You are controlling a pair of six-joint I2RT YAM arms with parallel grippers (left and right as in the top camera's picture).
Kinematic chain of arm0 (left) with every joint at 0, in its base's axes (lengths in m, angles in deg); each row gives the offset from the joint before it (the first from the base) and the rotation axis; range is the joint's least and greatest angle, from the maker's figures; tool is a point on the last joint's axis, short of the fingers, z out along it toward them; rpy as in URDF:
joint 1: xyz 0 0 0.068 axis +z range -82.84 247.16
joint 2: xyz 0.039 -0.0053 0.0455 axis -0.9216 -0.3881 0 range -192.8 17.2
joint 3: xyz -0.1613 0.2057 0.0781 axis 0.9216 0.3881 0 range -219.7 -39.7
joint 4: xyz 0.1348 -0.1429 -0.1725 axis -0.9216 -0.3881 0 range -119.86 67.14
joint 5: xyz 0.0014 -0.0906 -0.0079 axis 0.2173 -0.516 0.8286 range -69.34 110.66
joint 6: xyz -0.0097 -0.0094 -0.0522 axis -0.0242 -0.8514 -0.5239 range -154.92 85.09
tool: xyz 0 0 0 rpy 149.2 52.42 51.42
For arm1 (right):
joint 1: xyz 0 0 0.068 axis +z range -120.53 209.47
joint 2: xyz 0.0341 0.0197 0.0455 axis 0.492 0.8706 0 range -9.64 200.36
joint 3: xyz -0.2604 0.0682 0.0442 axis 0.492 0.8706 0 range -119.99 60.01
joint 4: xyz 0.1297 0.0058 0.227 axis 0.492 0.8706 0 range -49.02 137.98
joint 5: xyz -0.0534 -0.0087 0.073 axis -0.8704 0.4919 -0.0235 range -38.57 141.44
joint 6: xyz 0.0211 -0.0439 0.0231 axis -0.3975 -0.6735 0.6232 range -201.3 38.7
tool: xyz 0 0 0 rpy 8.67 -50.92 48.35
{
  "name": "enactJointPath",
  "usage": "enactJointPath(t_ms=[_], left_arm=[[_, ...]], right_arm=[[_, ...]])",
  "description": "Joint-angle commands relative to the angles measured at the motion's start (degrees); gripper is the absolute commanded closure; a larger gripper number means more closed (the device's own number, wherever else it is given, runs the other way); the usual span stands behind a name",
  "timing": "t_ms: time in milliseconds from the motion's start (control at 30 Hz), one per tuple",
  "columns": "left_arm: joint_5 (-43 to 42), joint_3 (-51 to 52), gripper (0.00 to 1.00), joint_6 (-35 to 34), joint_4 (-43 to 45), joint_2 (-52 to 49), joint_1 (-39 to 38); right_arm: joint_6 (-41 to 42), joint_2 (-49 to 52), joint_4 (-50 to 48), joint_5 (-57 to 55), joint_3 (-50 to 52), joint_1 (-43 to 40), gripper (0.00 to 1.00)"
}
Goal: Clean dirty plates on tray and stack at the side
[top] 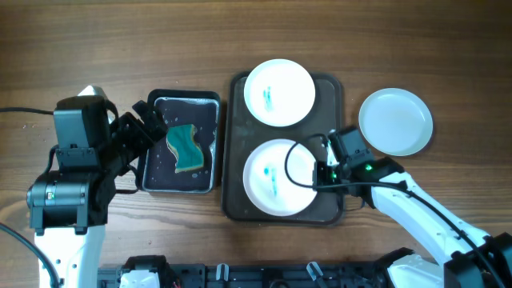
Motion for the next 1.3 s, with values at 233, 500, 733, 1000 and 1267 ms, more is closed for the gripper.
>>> enactJointPath(t_ms=[233, 500, 733, 1000, 1267], left_arm=[[-0.46, -0.98, 0.00, 0.26, 0.17, -0.07, 0.04], [-0.94, -0.98, 0.00, 0.26, -0.24, -0.42, 0.04], [-1.05, 2.78, 0.13, 0.28, -5.40, -7.41, -2.71], [-0.42, 9.18, 0.48, -1.27, 0.11, -24.59, -4.76], [-7.89, 9.20, 0.50, -0.37, 7.39, -38.80, -6.58]], right_arm=[[-17.09, -0.42, -8.66, -6.43, -1.53, 0.02, 0.69], [-9.70, -3.30, 4.24, -1.33, -6.49, 0.00, 0.57], [-9.51, -9.97, 11.76, 9.16, -11.47, 0.02, 0.51], [-9.29, -10.97, 14.67, 9.73, -11.45, 0.02, 0.50], [-6.88, -9.60, 14.56, 9.70, -11.45, 0.02, 0.50]])
